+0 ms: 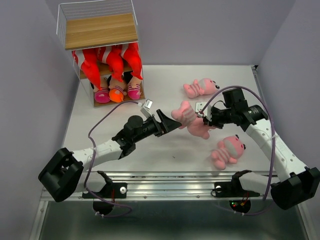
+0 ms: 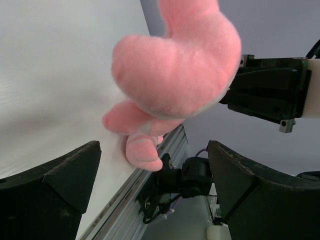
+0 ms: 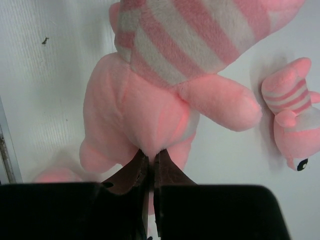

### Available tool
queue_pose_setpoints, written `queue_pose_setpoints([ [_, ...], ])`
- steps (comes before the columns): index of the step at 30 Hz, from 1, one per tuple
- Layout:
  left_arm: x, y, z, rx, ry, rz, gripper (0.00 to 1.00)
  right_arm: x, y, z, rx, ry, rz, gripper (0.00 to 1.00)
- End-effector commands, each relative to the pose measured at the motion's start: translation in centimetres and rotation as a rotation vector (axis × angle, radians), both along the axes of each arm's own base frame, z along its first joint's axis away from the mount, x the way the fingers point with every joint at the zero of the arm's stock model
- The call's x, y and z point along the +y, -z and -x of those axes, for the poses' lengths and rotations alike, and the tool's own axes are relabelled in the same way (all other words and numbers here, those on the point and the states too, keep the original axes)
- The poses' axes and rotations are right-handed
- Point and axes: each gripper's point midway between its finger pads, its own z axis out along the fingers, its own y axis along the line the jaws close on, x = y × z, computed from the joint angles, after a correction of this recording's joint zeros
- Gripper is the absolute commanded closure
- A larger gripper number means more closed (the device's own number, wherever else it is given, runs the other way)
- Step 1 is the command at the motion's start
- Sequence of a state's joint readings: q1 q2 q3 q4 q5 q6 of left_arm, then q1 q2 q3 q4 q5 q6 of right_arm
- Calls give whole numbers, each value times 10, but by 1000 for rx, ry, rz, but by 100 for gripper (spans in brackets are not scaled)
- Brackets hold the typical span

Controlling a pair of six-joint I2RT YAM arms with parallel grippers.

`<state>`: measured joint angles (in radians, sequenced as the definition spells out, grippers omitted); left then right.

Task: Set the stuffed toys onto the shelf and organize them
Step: Pass the stuffed toy from the right arm to the left

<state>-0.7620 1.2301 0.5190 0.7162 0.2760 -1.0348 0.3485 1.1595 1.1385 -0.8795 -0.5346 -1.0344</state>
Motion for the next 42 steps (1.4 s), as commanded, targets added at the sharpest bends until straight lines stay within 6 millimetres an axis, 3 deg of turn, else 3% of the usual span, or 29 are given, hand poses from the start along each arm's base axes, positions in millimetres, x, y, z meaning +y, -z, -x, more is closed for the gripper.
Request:
queue_pose_setpoints([
  [1, -17, -57, 2, -112, 49, 137, 1, 1, -1, 10, -26, -64, 5, 99],
  [6, -28, -65, 2, -132, 77, 147, 1, 3, 7, 21, 0, -110, 15, 99],
  [12, -44, -54, -1, -121, 111, 117, 5, 9, 5, 32, 7, -155, -11, 99],
  [15, -50, -49, 1, -139, 142, 114, 33, 9, 6, 37, 31, -162, -18, 99],
  [18, -51, -47, 1, -150, 146, 106, 42, 11, 6, 40, 48, -158, -31, 99],
  [20, -50, -43, 1, -169, 146, 92, 66, 12, 6, 42, 62, -152, -43, 99],
  [21, -49, -44, 1, -180, 145, 91, 83, 13, 6, 44, 72, -153, -51, 99],
  [22, -48, -44, 2, -181, 142, 92, 92, 13, 7, 45, 81, -149, -54, 99],
  [24, -45, -42, 3, -179, 139, 95, 100, 15, 6, 47, 100, -143, -72, 98],
  [26, -41, -40, 5, -163, 129, 105, 100, 18, 6, 46, 129, -113, -94, 93],
  [27, -39, -39, 7, -155, 127, 115, 100, 19, 5, 45, 143, -96, -106, 89],
  [28, -33, -36, 8, -119, 117, 148, 100, 22, 2, 44, 177, -64, -125, 70],
  [30, -25, -30, 7, -70, 102, 181, 100, 25, -3, 42, 207, -44, -140, 45],
  [31, -21, -31, 7, -63, 100, 213, 100, 26, -8, 41, 211, -39, -146, 27],
  [32, -10, -18, 6, 15, 77, 233, 100, 27, -22, 37, 199, -23, -162, 22],
  [33, -5, -22, 6, 16, 73, 273, 100, 27, -28, 33, 189, -6, -163, 8],
  [34, 1, -19, 6, 38, 65, 294, 100, 28, -43, 29, 152, -2, -176, 4],
  [35, 8, -8, 8, 79, 52, 296, 100, 27, -47, 31, 144, -10, -170, 2],
  [39, 23, -3, 1, 167, 5, 353, 100, 24, -63, 41, 63, -140, -132, 0],
  [42, 25, -2, -3, 229, -10, 375, 100, 22, -50, 63, 2, -334, -87, 0],
])
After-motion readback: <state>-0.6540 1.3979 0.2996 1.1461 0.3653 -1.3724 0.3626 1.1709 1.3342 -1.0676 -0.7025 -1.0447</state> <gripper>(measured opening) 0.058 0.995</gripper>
